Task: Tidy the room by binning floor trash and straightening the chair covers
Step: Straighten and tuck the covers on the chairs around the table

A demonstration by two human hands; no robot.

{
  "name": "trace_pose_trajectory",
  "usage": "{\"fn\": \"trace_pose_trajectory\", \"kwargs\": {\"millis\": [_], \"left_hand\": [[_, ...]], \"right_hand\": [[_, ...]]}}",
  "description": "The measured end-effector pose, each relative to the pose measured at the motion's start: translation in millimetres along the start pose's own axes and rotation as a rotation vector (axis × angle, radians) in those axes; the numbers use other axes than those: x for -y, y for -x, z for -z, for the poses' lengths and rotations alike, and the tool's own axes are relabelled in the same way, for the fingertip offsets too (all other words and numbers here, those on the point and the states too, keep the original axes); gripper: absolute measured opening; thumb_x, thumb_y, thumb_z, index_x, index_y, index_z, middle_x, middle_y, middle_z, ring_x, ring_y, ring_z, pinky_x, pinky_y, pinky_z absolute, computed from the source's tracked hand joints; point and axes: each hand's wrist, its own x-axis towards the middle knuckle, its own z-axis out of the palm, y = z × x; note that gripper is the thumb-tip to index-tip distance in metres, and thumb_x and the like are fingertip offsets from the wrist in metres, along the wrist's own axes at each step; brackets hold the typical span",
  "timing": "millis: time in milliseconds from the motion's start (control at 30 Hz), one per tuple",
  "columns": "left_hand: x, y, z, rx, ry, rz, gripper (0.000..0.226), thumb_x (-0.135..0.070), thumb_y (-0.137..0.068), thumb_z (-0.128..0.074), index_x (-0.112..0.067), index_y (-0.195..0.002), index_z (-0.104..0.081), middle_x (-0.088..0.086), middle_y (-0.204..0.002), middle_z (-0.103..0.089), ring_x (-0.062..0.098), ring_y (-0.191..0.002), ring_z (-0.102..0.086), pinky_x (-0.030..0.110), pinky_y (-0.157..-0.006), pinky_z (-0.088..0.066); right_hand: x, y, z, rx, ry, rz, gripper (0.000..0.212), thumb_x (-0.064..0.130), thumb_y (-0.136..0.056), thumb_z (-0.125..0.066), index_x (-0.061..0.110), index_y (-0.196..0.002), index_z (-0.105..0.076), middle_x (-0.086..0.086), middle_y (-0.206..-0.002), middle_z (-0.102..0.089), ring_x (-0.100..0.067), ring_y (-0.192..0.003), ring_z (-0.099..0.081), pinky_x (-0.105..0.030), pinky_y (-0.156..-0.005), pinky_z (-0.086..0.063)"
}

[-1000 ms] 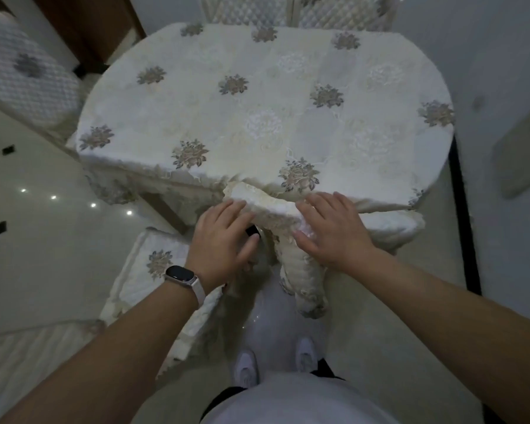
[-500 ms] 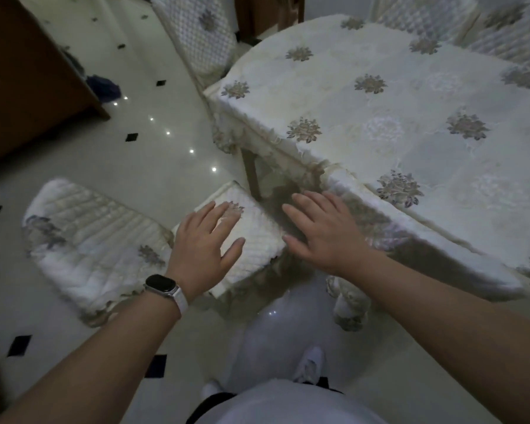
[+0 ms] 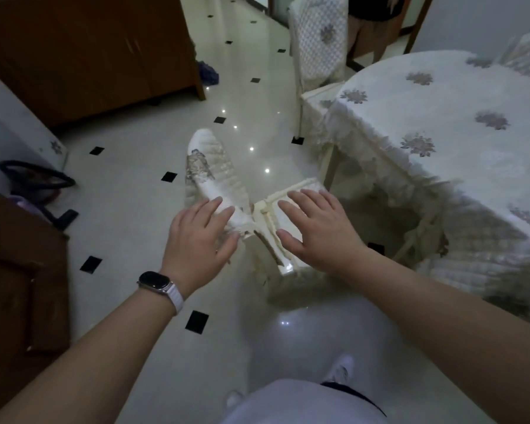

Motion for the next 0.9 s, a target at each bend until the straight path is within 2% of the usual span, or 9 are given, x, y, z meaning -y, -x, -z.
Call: {"fn": "trace_pose_trajectory", "kwargs": {"millis": [233, 433, 667, 900], "left_hand": [[91, 70, 40, -0.039, -0.024, 0.105, 0.048, -0.045, -0.091, -0.050, -0.017, -0.129, -0.062, 0.012, -0.137, -0.058, 0.033, -0.129, -0.049, 0.049, -0.104, -0.037], [142, 109, 58, -0.043, -0.019, 0.215, 0.049, -0.045, -0.092, -0.049, -0.015, -0.129, -0.063, 0.011, -0.138, -0.056, 0.032, -0.128, -0.049, 0.050, -0.104, -0.038], [193, 109, 53, -0.025, -0.031, 0.277, 0.049, -0.045, -0.094, -0.048, -0.014, -0.130, -0.062, 0.012, -0.139, -0.055, 0.033, -0.128, -0.049, 0.051, -0.104, -0.039], [248, 43, 20, -0.005, -0.055, 0.265, 0.046, -0.042, -0.093, -0.053, -0.013, -0.129, -0.062, 0.013, -0.137, -0.056, 0.034, -0.125, -0.052, 0.053, -0.101, -0.042]], "right_hand": [[113, -37, -32, -0.074, -0.030, 0.089, 0.049, 0.049, -0.091, -0.052, 0.015, -0.125, -0.062, -0.007, -0.129, -0.060, -0.030, -0.121, -0.052, -0.046, -0.104, -0.035], [168, -64, -52, -0.030, -0.041, 0.177, 0.050, 0.052, -0.092, -0.049, 0.018, -0.127, -0.060, -0.004, -0.129, -0.059, -0.026, -0.123, -0.049, -0.045, -0.106, -0.035], [183, -118, -85, -0.006, -0.057, 0.210, 0.051, 0.052, -0.093, -0.045, 0.018, -0.128, -0.059, -0.007, -0.132, -0.057, -0.027, -0.123, -0.049, -0.042, -0.104, -0.032], [168, -205, -137, 0.013, -0.071, 0.192, 0.050, 0.052, -0.092, -0.047, 0.018, -0.127, -0.059, -0.008, -0.133, -0.057, -0.029, -0.122, -0.050, -0.044, -0.105, -0.032]]}}
